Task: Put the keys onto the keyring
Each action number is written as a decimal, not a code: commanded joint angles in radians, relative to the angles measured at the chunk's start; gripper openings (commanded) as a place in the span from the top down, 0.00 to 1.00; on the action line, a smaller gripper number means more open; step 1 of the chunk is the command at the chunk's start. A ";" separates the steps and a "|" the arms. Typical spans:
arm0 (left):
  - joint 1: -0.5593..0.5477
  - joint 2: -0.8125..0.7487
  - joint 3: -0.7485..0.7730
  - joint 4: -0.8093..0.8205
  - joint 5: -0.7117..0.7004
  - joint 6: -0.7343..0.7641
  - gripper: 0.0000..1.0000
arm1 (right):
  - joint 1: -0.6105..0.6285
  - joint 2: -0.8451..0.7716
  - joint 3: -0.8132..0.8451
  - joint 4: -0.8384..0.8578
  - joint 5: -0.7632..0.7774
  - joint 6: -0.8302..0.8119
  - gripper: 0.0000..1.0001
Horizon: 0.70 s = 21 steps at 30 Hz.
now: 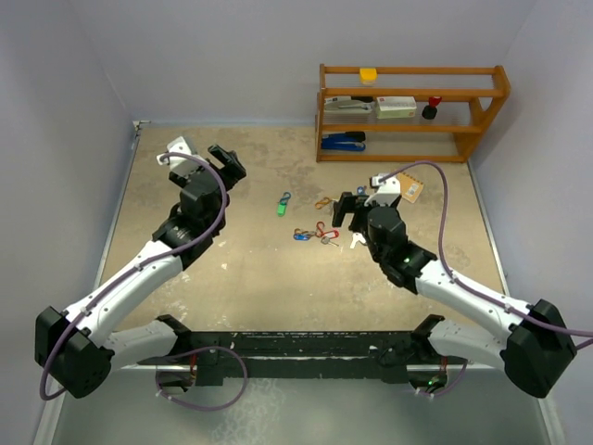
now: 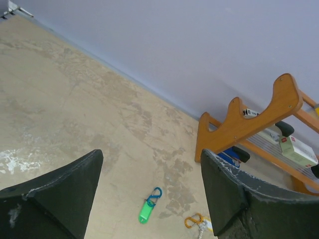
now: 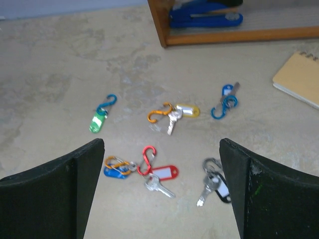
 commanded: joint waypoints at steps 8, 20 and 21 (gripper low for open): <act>0.006 -0.026 0.031 0.044 0.020 0.026 0.23 | 0.002 0.127 0.239 0.077 0.083 0.140 0.00; 0.008 -0.067 0.037 0.015 0.013 0.024 0.21 | 0.001 0.072 0.105 0.146 -0.082 0.142 0.00; 0.008 -0.070 0.036 0.015 0.015 0.021 0.21 | 0.001 0.067 0.103 0.148 -0.083 0.141 0.00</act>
